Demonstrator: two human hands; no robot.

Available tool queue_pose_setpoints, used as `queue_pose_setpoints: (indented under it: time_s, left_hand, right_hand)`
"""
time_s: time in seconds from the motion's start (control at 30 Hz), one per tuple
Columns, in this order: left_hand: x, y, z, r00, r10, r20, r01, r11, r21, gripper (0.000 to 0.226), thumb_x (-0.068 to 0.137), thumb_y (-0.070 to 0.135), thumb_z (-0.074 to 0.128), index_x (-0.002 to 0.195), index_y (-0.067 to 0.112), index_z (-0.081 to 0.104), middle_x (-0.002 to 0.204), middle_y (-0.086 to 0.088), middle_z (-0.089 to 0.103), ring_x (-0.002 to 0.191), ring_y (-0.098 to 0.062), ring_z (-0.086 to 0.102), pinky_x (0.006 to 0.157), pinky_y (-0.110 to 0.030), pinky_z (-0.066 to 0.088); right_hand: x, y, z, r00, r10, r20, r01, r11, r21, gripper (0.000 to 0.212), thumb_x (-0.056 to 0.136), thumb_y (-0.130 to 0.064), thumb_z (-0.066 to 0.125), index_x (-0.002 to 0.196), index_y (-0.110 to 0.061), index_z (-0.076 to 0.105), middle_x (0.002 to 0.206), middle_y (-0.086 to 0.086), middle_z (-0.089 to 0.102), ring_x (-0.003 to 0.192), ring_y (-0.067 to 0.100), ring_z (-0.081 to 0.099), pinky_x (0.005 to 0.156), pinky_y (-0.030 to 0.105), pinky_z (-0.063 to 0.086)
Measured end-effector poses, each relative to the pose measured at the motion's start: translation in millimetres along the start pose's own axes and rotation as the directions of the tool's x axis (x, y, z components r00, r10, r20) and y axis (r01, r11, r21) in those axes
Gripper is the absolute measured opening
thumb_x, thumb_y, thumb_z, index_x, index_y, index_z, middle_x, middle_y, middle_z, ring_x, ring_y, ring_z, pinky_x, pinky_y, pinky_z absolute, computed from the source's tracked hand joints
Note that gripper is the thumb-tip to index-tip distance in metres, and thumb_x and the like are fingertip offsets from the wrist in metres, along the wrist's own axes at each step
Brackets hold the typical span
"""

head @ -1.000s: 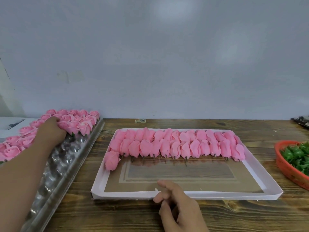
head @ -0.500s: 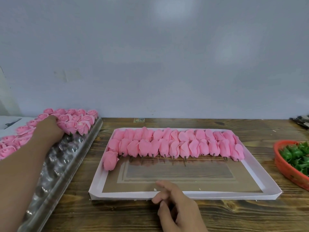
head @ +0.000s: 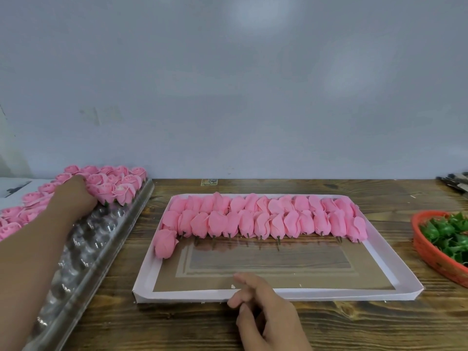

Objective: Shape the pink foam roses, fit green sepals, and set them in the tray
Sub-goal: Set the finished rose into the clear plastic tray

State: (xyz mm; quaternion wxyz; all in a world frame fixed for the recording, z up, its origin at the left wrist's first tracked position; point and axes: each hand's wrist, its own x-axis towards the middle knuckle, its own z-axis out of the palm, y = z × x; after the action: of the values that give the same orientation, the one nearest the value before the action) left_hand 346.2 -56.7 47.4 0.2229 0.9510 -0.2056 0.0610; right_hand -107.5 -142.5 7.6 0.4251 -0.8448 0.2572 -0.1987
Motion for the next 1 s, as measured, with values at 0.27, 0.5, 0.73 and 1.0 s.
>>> queue_pose_setpoints:
  time_s: [0.27,0.5,0.73,1.0]
  left_hand:
    - [-35,12,-24,0.999,0.035,-0.002,-0.035,0.996,-0.078,0.074,0.081,-0.013,0.059,0.15,0.001,0.035,0.13,-0.034,0.056,0.099,-0.044,0.061,0.075,-0.043,0.049]
    - [-84,31,-48,0.988,0.098,-0.115,-0.115,0.982,-0.148,0.069,0.083,-0.006,0.06,0.147,0.008,0.04,0.134,-0.027,0.057,0.101,-0.041,0.063,0.083,-0.05,0.055]
    - [-173,86,-26,0.965,0.155,-0.21,-0.227,0.898,-0.376,0.038,0.096,0.007,0.055,0.133,0.015,0.057,0.087,0.002,0.064,0.074,-0.014,0.061,0.066,-0.031,0.052]
    - [-294,127,29,0.797,0.602,-0.047,-0.576,0.735,-0.358,0.013,0.096,0.025,0.055,0.092,0.027,0.067,0.076,0.02,0.058,0.073,0.004,0.053,0.08,-0.021,0.046]
  right_hand:
    - [-4,-3,1,1.0,0.016,0.0,-0.016,0.998,0.054,0.042,0.091,-0.022,0.054,0.109,-0.059,0.044,0.106,-0.032,0.059,0.083,0.001,0.059,0.068,0.009,0.045]
    - [-5,-2,3,0.997,-0.059,-0.055,0.062,0.996,0.06,0.039,0.085,-0.026,0.048,0.111,-0.055,0.049,0.102,-0.025,0.065,0.079,0.012,0.063,0.07,0.02,0.05]
    - [-5,6,1,0.986,-0.134,-0.103,0.141,0.988,0.065,0.045,0.091,-0.006,0.054,0.114,-0.045,0.054,0.098,-0.022,0.067,0.084,0.006,0.062,0.07,0.007,0.042]
    - [0,-3,-32,0.945,-0.147,-0.291,0.173,0.983,0.064,0.04,0.09,-0.005,0.056,0.097,-0.044,0.061,0.092,-0.029,0.067,0.082,-0.002,0.063,0.066,0.005,0.043]
